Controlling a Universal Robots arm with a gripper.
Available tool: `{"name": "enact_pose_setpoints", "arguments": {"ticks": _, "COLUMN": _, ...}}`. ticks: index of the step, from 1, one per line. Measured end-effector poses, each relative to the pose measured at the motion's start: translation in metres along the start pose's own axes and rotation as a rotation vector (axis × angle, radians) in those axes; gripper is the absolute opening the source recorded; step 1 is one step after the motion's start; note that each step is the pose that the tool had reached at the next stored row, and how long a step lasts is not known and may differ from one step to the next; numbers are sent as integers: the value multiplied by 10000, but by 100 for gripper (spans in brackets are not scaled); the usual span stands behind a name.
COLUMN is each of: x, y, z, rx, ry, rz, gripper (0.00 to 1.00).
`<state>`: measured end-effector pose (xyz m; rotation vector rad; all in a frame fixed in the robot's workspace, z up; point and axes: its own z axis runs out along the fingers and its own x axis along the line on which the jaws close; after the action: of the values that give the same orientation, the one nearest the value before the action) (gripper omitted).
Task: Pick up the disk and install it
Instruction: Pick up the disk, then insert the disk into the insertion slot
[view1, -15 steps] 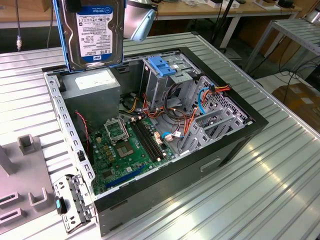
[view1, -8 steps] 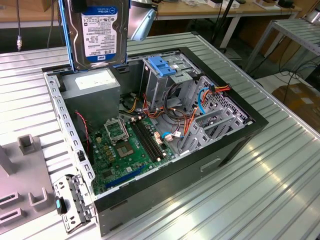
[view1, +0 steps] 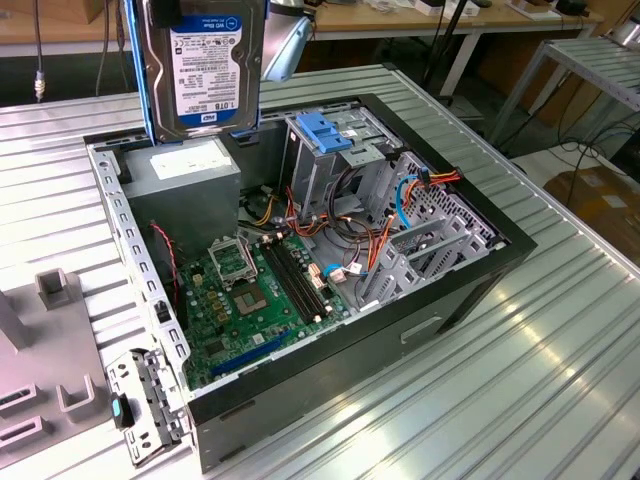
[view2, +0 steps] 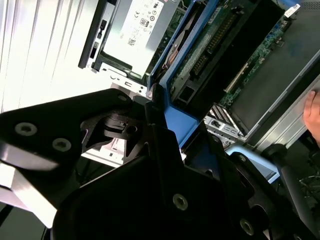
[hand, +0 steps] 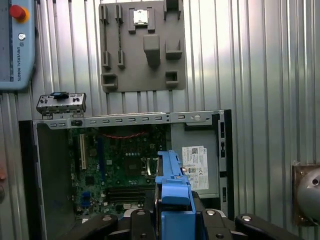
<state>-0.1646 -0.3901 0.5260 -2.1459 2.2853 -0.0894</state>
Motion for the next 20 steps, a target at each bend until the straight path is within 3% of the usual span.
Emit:
{"name": "enact_pose_setpoints", "arguments": {"ticks": 6, "x": 75, "y": -18, "z": 5, "rx": 1, "ry": -1, "rz": 1, "gripper": 37}}
{"name": "enact_pose_setpoints", "arguments": {"ticks": 20, "x": 100, "y": -21, "z": 7, "rx": 1, "ry": 3, "rz": 1, "gripper": 37}}
